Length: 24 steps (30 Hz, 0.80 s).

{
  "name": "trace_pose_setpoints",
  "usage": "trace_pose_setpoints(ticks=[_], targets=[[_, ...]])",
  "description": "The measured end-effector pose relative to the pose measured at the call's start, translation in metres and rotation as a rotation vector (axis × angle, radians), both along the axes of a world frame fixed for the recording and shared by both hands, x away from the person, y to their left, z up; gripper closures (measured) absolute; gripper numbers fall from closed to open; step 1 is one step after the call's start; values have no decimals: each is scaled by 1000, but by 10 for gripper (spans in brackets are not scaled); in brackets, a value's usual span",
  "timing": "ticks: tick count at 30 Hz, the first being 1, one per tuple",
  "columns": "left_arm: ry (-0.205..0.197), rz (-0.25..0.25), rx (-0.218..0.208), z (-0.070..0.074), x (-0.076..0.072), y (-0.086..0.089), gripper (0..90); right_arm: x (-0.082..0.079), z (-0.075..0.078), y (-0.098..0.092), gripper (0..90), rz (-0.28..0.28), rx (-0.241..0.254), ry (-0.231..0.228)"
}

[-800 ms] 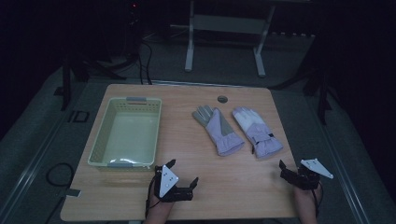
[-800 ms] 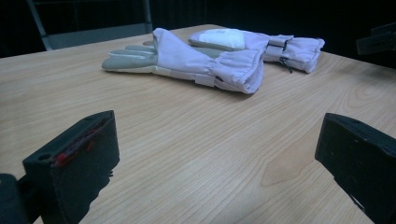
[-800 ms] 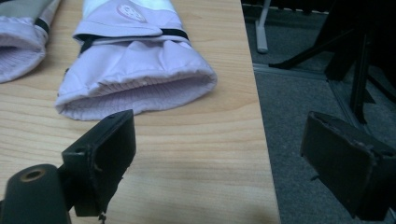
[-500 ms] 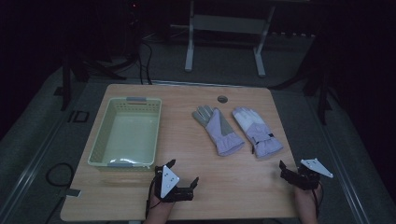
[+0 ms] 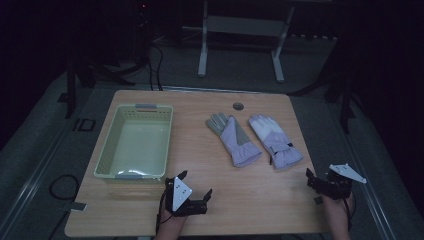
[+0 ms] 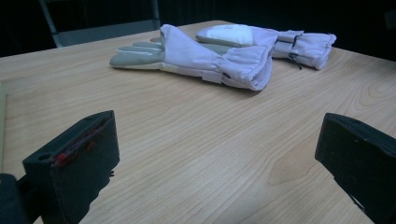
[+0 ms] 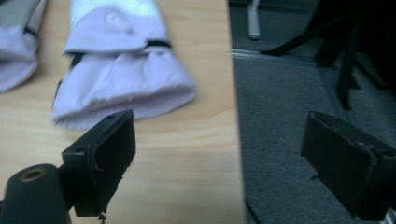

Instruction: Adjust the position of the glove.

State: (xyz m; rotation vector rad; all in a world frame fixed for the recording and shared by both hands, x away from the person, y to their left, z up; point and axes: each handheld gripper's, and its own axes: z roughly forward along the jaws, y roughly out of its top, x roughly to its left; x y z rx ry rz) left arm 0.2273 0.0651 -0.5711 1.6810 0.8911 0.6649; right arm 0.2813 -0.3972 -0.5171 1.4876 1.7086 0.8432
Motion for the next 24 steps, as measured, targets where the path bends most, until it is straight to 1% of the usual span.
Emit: trace_pose_setpoints(ticks=[2, 3, 4, 5, 8, 9, 11, 12, 13, 14, 17, 20, 21, 24], targets=[[2, 0, -2, 0, 0, 0, 0, 2, 9, -1, 104, -4, -1, 0], [2, 0, -4, 0, 0, 1, 0, 3, 13, -1, 129, -2, 4, -3], [3, 0, -5, 0, 0, 1, 0, 4, 18, -2, 147, 9, 21, 5], [3, -1, -5, 0, 0, 1, 0, 6, 22, -2, 136, 27, 39, 19], [4, -1, -4, 0, 0, 1, 0, 12, 31, 1, 148, 43, 56, 18], [5, -2, -4, 0, 0, 1, 0, 13, 34, 3, 128, 56, 59, 17], [4, -4, -5, 0, 0, 1, 0, 14, 40, 9, 126, 86, 53, -13], [5, -4, -6, 0, 0, 1, 0, 15, 43, 13, 114, 98, 35, -11], [5, -3, -8, 0, 0, 1, 0, 15, 45, 16, 114, 106, 28, -18], [6, -3, -8, 0, 0, 1, 0, 16, 48, 19, 114, 130, 32, -23], [5, -3, -6, 0, 0, 1, 0, 20, 54, 27, 115, 160, 28, -25], [4, -4, -6, 0, 0, 1, 0, 26, 60, 33, 146, 187, 49, -21], [4, -4, -6, 0, 0, 1, 0, 28, 61, 35, 156, 185, 41, -23], [4, -5, -6, 0, 0, 1, 0, 34, 67, 40, 204, 198, 39, -23]])
